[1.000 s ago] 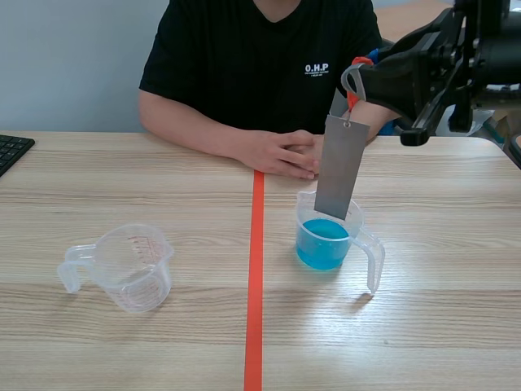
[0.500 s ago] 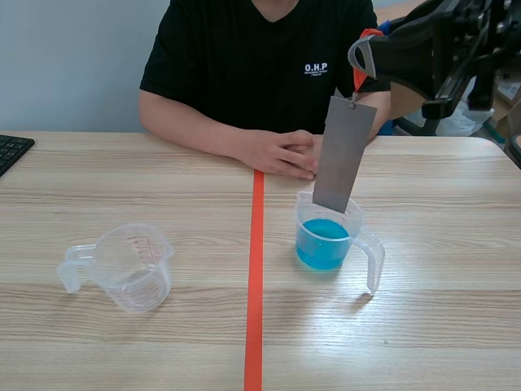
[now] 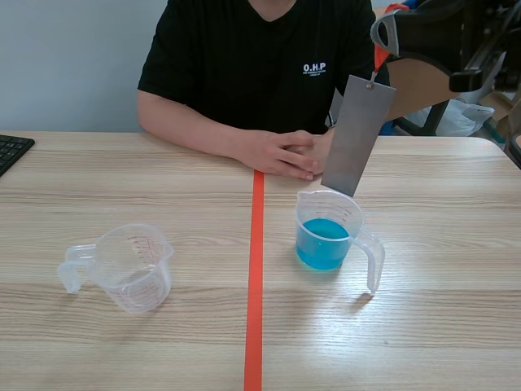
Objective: Do the redox reaction experiment.
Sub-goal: 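Raise the plate and point at it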
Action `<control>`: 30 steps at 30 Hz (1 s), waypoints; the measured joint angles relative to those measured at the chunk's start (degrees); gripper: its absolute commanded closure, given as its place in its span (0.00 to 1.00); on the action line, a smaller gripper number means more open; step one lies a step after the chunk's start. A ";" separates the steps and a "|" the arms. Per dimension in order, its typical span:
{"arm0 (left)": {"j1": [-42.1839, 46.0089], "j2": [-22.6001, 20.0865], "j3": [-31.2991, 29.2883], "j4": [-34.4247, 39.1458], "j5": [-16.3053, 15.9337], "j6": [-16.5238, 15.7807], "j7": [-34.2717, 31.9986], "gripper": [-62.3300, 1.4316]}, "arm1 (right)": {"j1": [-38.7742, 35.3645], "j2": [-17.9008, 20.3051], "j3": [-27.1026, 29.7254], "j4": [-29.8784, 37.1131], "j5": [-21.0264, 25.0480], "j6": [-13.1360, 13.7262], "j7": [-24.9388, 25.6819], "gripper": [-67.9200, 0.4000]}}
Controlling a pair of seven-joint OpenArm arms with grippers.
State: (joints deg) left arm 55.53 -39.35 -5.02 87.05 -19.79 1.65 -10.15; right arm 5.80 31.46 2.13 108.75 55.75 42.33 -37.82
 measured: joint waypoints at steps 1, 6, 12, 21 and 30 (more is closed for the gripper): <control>-0.70 -1.33 0.00 0.00 0.00 -0.13 0.11 0.90 | 0.00 0.00 0.00 0.00 -0.02 0.00 0.00 0.97; -6.60 -8.00 0.00 0.96 0.02 -3.85 0.42 0.90 | 0.00 0.00 0.00 0.00 0.00 0.00 0.00 0.97; -16.65 -13.40 0.09 4.72 -2.23 -9.09 0.70 0.90 | 0.00 0.00 0.00 0.00 0.00 0.00 0.00 0.97; -37.75 -14.36 19.06 7.91 -0.83 -9.20 7.61 0.90 | 0.00 -0.02 0.00 0.00 -0.04 0.00 0.02 0.97; -52.57 -5.18 32.72 5.64 5.49 -9.11 11.23 0.90 | 0.00 -0.02 0.00 0.00 -0.02 0.00 0.02 0.97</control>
State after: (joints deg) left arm 2.96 -44.53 27.70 92.68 -14.31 -7.46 1.08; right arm 5.80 31.44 2.13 108.75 55.72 42.33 -37.80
